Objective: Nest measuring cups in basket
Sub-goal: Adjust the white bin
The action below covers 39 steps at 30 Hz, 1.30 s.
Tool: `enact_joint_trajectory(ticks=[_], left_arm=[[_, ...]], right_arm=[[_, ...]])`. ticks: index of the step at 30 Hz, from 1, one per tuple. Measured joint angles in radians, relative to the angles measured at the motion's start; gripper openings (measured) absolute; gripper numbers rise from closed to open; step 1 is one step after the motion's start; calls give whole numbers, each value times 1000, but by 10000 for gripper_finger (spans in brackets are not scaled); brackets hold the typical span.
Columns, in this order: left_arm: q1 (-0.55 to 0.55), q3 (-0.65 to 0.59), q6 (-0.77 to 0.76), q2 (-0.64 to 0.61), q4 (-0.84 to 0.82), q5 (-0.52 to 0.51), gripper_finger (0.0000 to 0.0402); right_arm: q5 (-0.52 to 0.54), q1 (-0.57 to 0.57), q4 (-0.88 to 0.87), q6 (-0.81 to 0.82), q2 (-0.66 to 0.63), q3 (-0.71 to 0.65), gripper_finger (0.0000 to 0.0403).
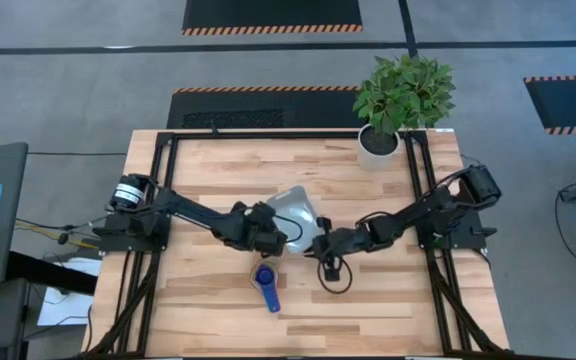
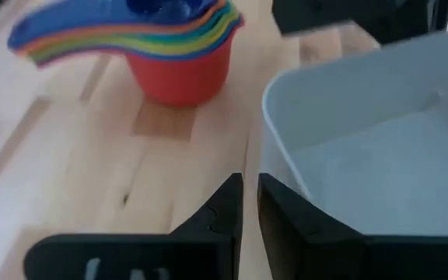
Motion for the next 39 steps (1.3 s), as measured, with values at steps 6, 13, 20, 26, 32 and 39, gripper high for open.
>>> enact_joint_trajectory(ticks=[6, 13, 20, 26, 32, 39], left_arm=[[-13, 21, 9, -6, -32, -40, 82], [-19, 25, 0, -6, -73, -60, 82], [-49, 25, -67, -6, -118, -60, 82], [-72, 25, -96, -6, -113, -74, 82], [-91, 25, -109, -6, -111, -80, 82], [-98, 25, -107, -6, -132, -47, 82]], right_arm=[[-36, -7, -6, 5, 0, 6, 65], [47, 59, -113, 11, -101, 6, 66], [287, 99, -553, 107, -294, 5, 65], [359, 31, -569, 109, -283, -46, 65], [321, -41, -398, 60, -162, -52, 65], [150, -3, -166, 14, -98, -47, 65]])
